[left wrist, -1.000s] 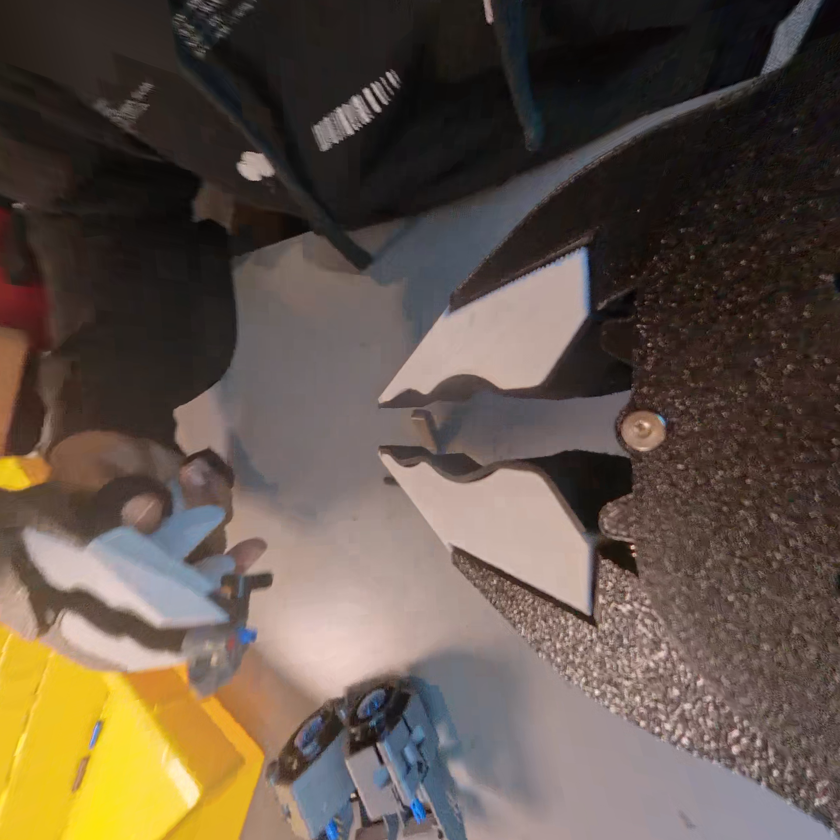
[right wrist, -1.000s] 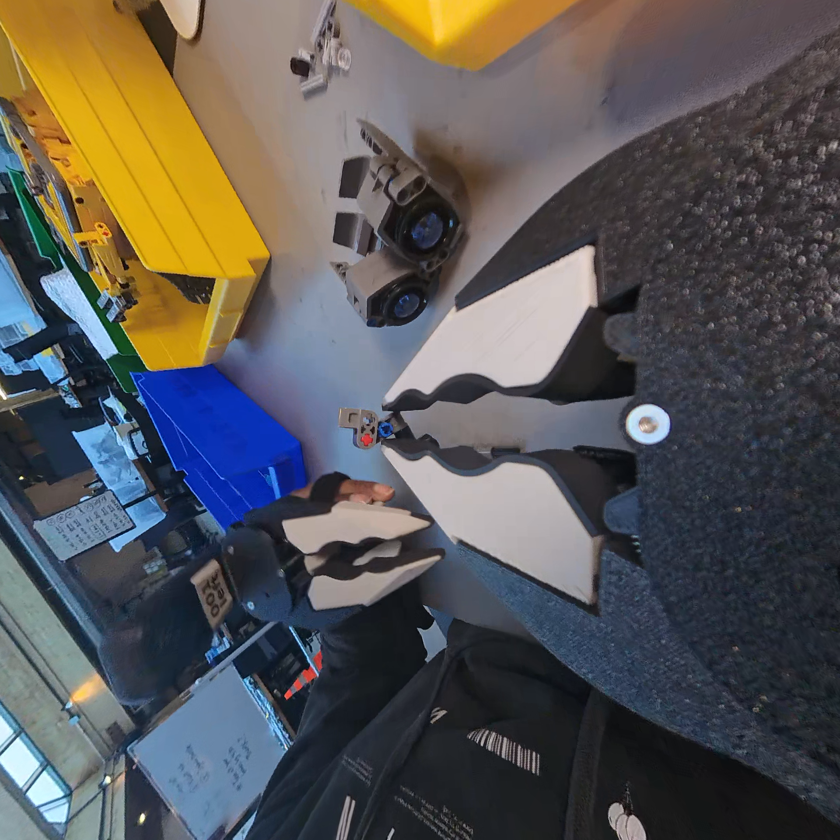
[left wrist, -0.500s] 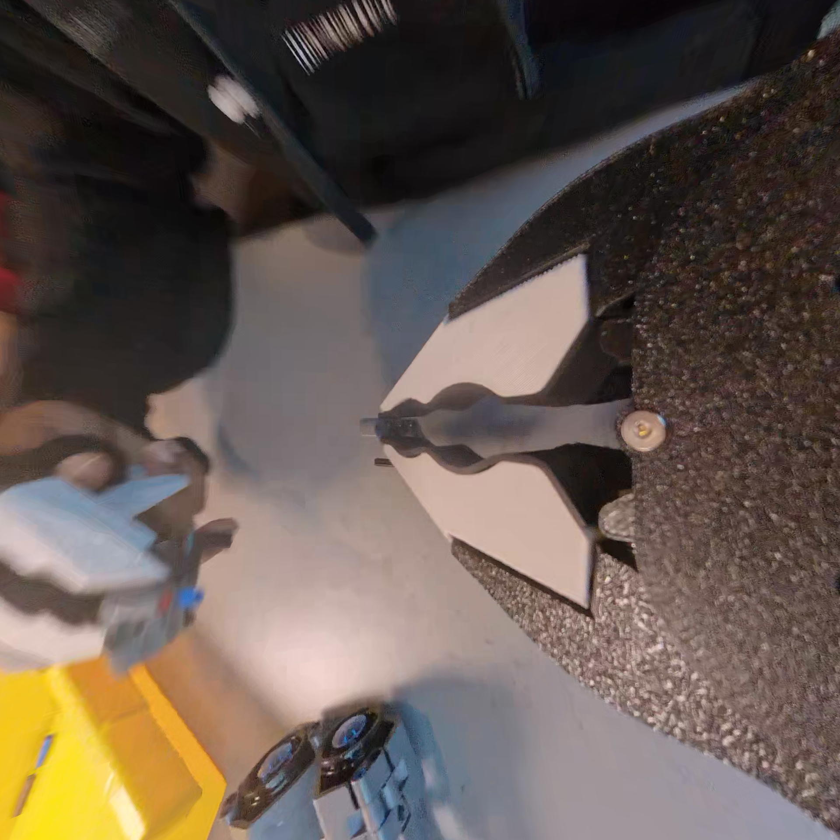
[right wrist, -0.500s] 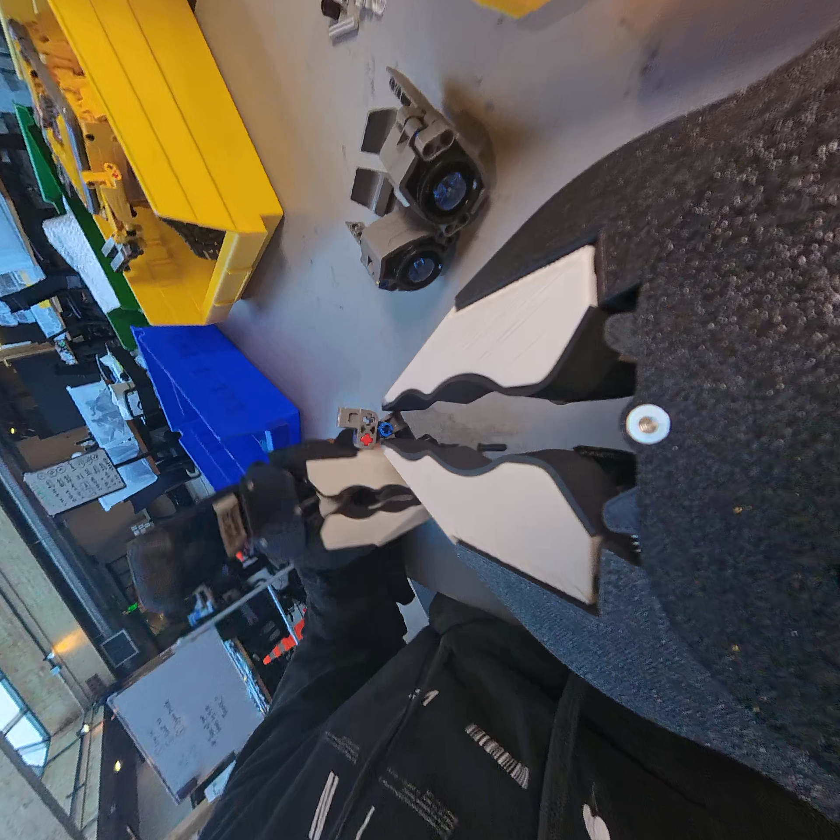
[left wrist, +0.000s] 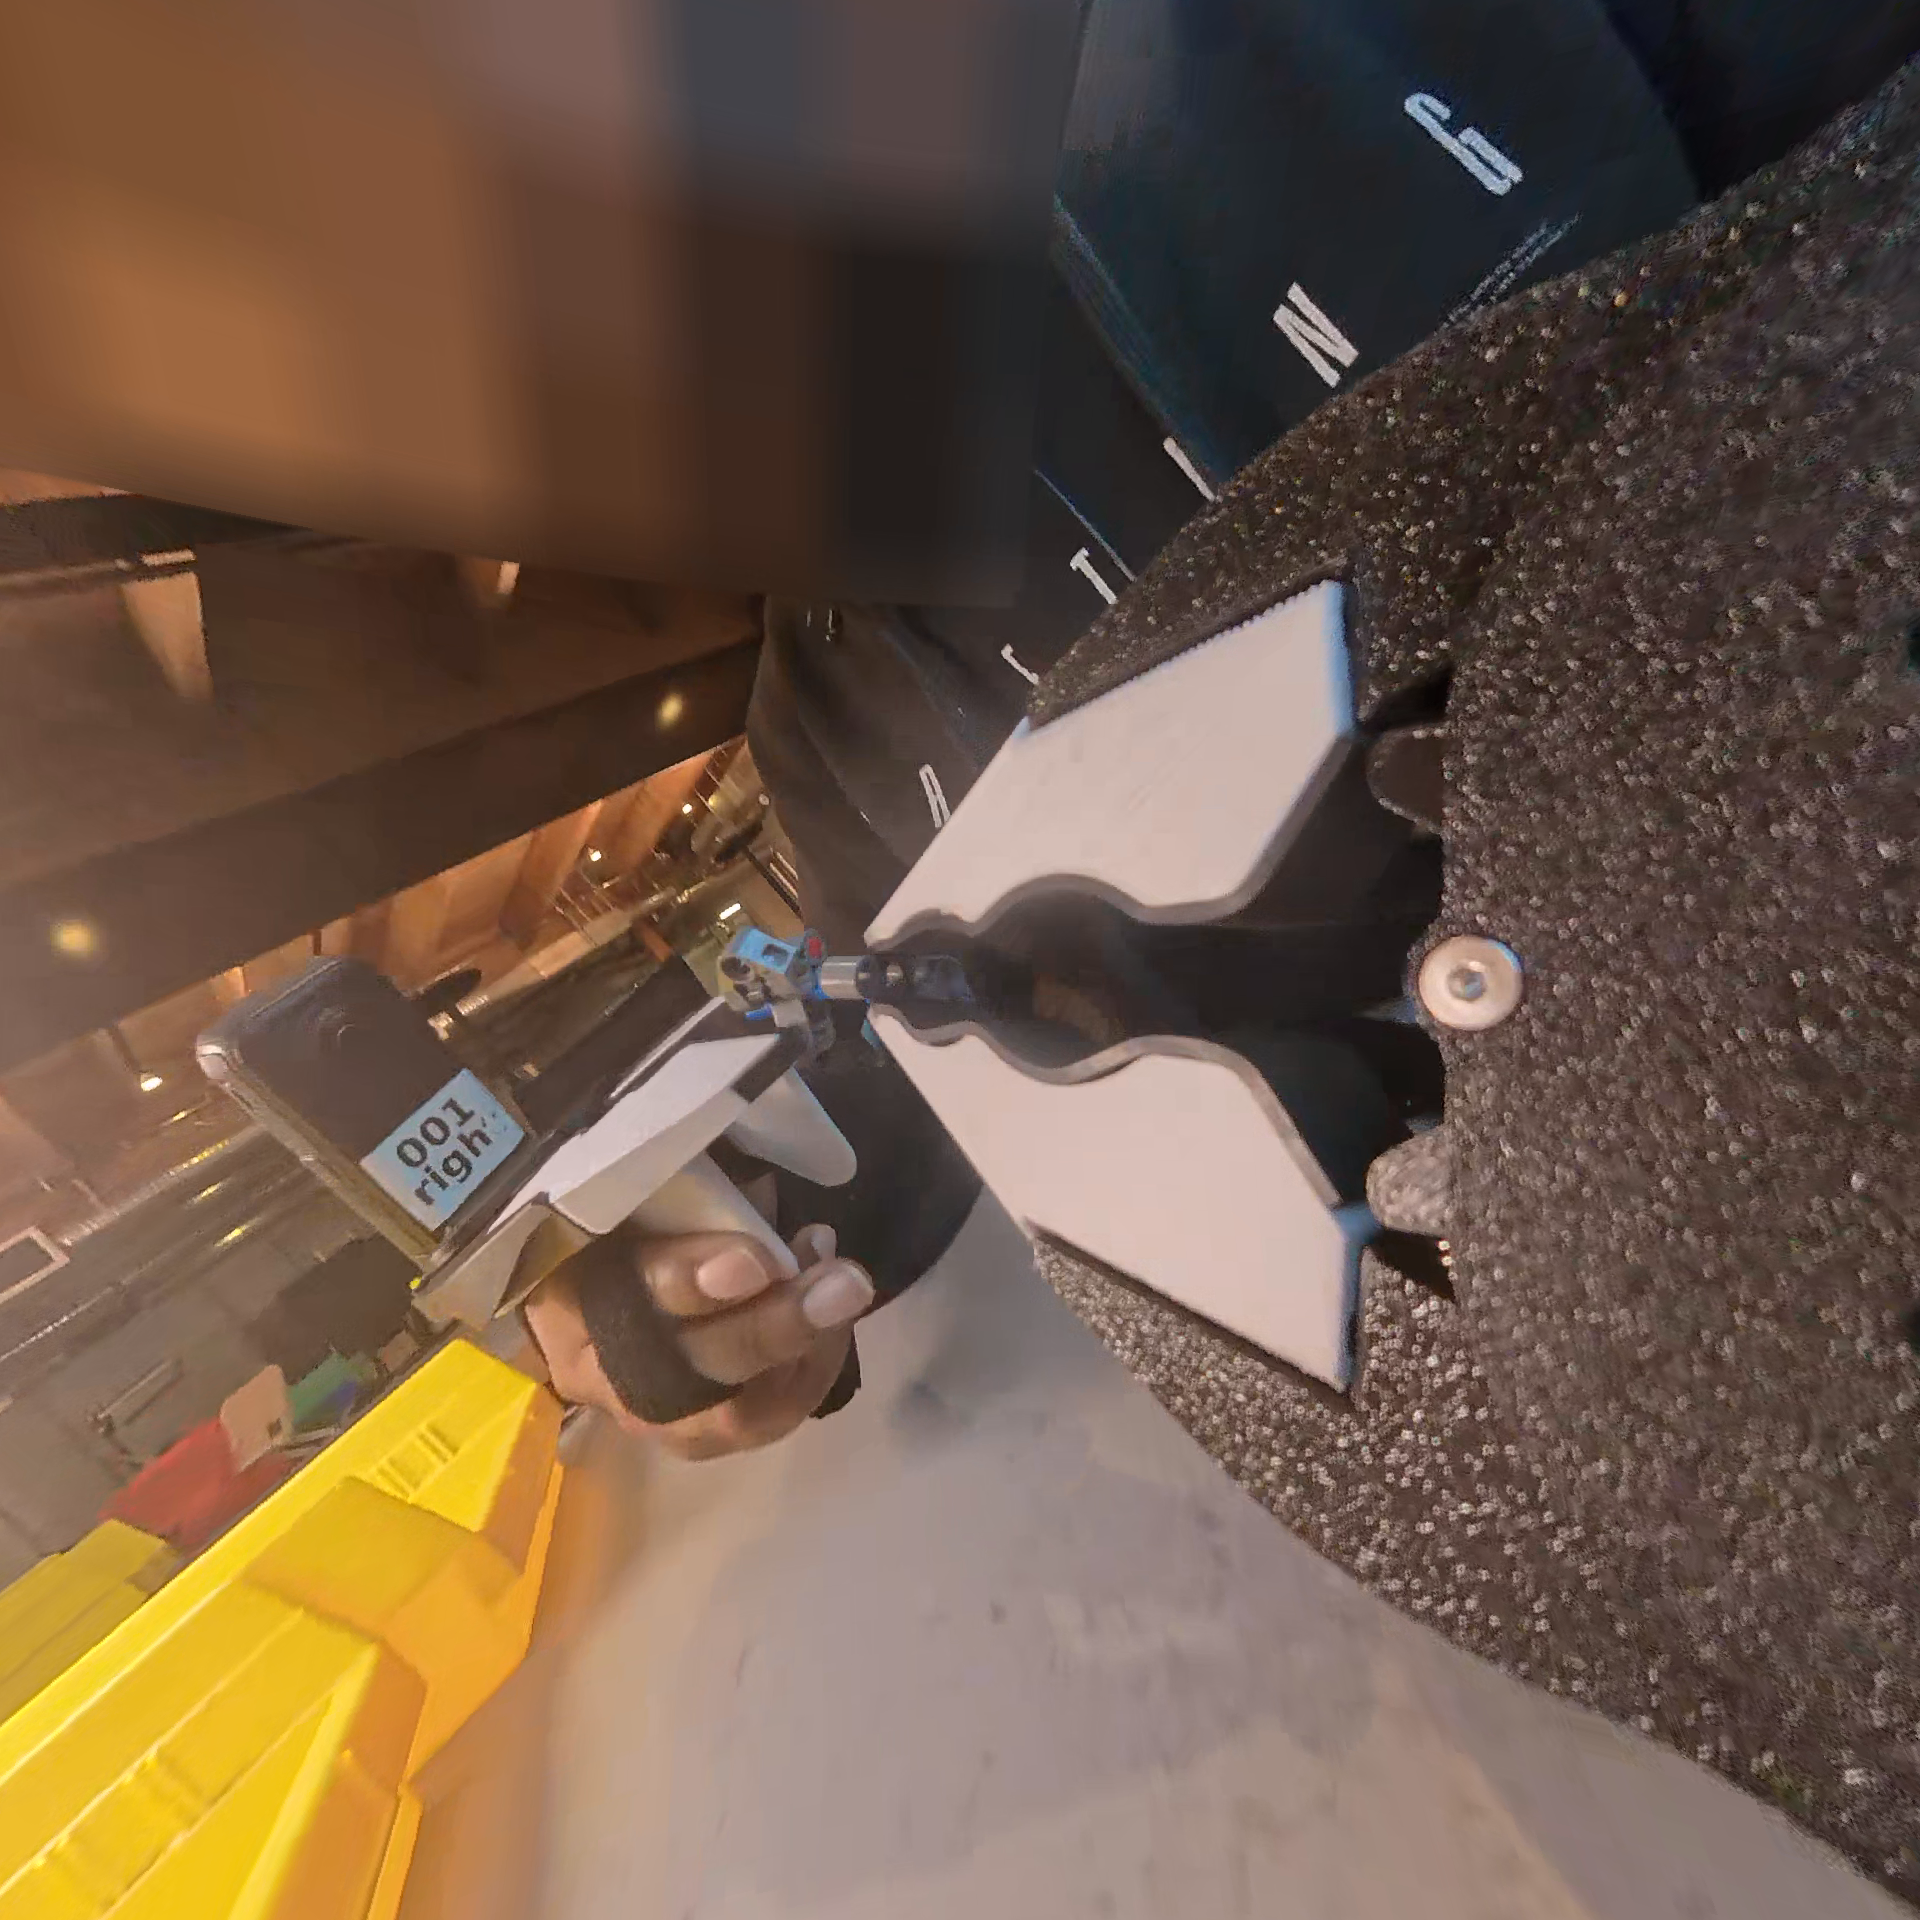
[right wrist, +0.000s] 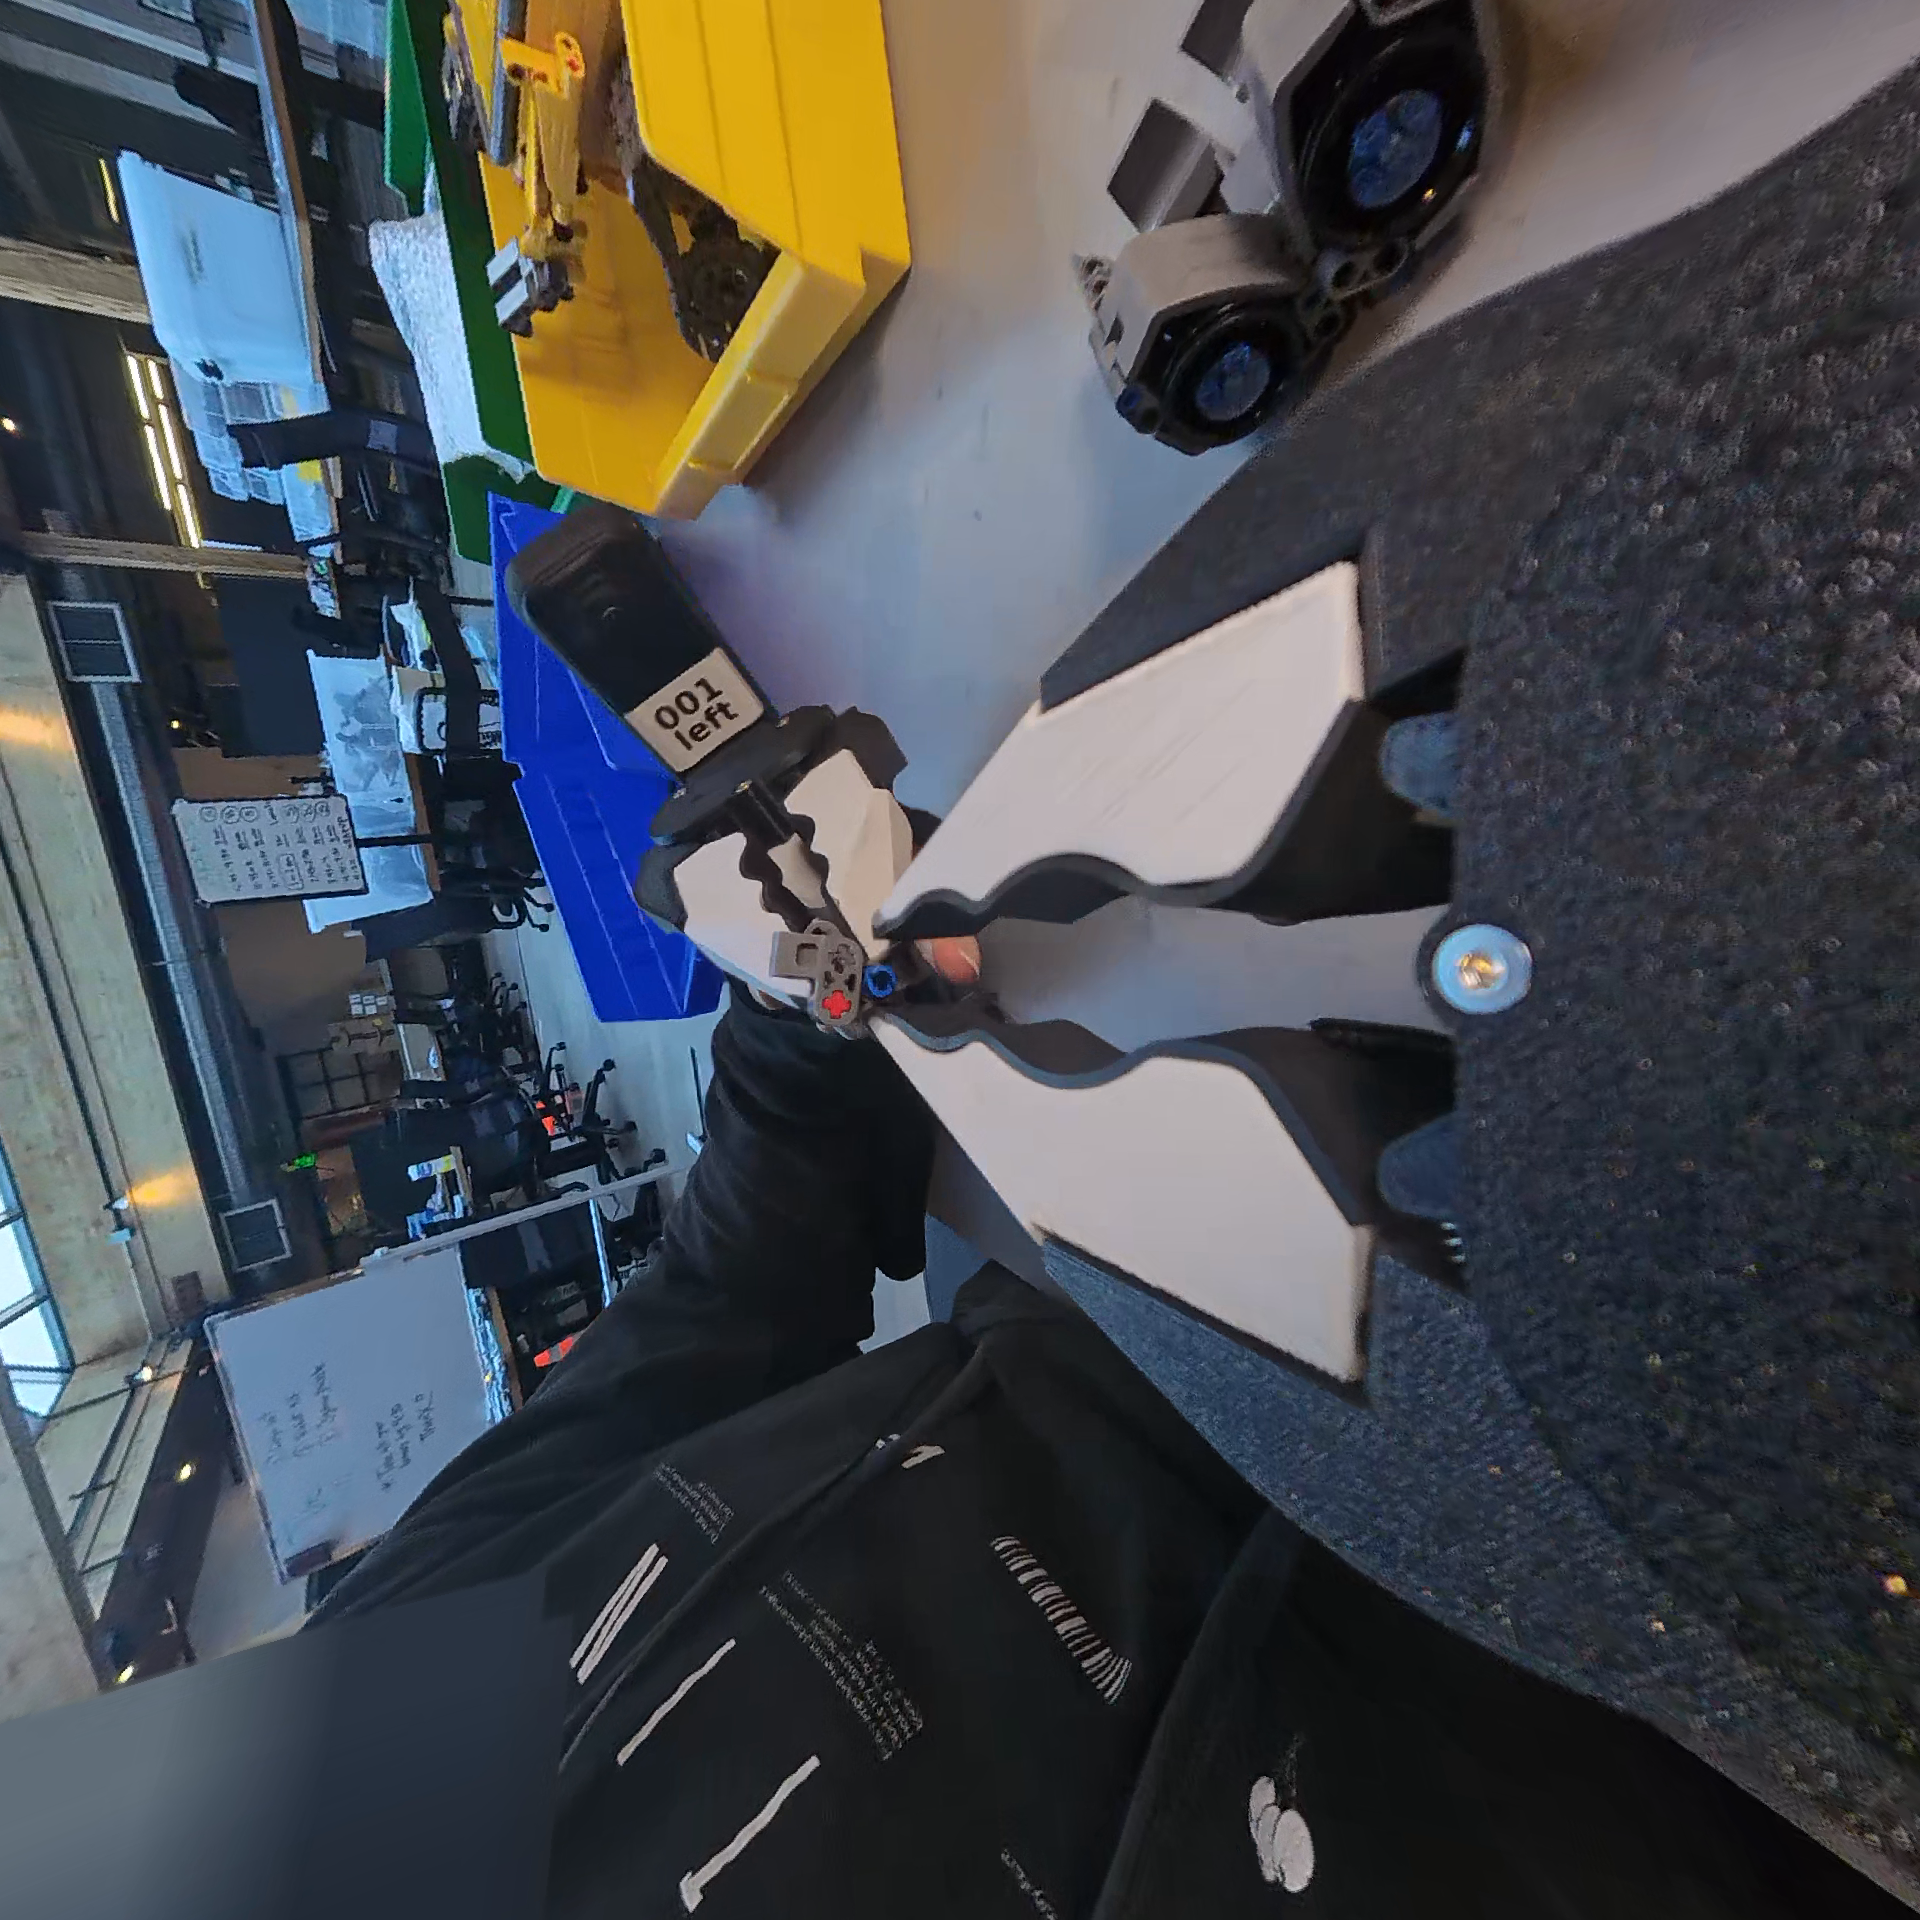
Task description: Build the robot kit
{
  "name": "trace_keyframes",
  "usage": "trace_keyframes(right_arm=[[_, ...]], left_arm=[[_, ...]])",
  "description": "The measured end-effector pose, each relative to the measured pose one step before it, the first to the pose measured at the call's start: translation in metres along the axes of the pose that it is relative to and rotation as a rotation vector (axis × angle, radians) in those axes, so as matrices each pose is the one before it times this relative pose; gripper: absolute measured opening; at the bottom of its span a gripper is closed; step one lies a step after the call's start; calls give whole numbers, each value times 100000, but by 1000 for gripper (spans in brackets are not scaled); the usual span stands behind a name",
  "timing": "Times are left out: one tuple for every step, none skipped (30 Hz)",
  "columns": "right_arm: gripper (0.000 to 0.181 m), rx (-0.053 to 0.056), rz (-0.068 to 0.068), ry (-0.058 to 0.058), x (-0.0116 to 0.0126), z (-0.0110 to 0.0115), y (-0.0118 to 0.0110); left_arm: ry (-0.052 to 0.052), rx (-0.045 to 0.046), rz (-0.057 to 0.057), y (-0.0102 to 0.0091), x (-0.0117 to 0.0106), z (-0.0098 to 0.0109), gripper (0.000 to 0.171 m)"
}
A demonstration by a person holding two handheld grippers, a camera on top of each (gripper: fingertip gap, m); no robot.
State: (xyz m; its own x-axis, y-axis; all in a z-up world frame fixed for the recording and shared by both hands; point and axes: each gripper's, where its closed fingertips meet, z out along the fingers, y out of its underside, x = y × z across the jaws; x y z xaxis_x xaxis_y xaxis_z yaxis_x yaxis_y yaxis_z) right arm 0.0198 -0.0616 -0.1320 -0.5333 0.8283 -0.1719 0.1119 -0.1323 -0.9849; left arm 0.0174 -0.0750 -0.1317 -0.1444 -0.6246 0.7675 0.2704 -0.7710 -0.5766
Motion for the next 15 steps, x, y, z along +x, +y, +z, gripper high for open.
trace_keyframes(right_arm=[[10, 45, -963, 223, -70, 4, -89], [10, -118, -621, 329, 3, -19, -30], [10, 336, 19, 148, 41, -51, -59], [10, 411, 464, 38, 70, -52, -21], [10, 239, 765, -298, 53, -46, 24], [10, -73, 903, -387, 51, -29, 103], [10, -35, 891, -171, 102, -23, 123], [10, -152, 922, 80, 149, -1, 166], [10, 187, 834, 6, 100, 42, 125], [10, 775, 574, -364, 16, 23, -18], [10, 410, 217, 499, 120, 4, -20], [10, -195, -498, 836, 145, 5, 49], [10, -142, -307, 24, 17, 1, 62], [10, 202, 102, 112, 35, 4, 17], [10, 67, -24, 562, 112, 3, 35]], left_arm=[[556, 875, -1430, -82, -1, 64, 8], [418, 809, -1342, -87, -16, 42, 7], [348, 870, -1225, -106, -30, 17, 7], [309, 860, -1509, -115, -41, 3, 7], [239, 772, -1789, -79, -82, 10, 7], [219, 932, -1938, -92, -115, 18, 7], [672, 1507, -1730, -148, -38, -1, 7], [906, 1701, -1871, -184, 22, -8, 7], [467, 974, -1686, -86, -54, 4, 7], [351, 580, -953, -29, -49, -19, 7], [-568, 766, -641, -70, -147, -33, 7], [-584, 500, -533, -29, -150, -7, 7], [99, 677, -720, -48, -74, 6, 7], [227, 1478, -1010, -156, -70, 6, 7], [319, 1795, -1243, -196, -76, -20, 7]])
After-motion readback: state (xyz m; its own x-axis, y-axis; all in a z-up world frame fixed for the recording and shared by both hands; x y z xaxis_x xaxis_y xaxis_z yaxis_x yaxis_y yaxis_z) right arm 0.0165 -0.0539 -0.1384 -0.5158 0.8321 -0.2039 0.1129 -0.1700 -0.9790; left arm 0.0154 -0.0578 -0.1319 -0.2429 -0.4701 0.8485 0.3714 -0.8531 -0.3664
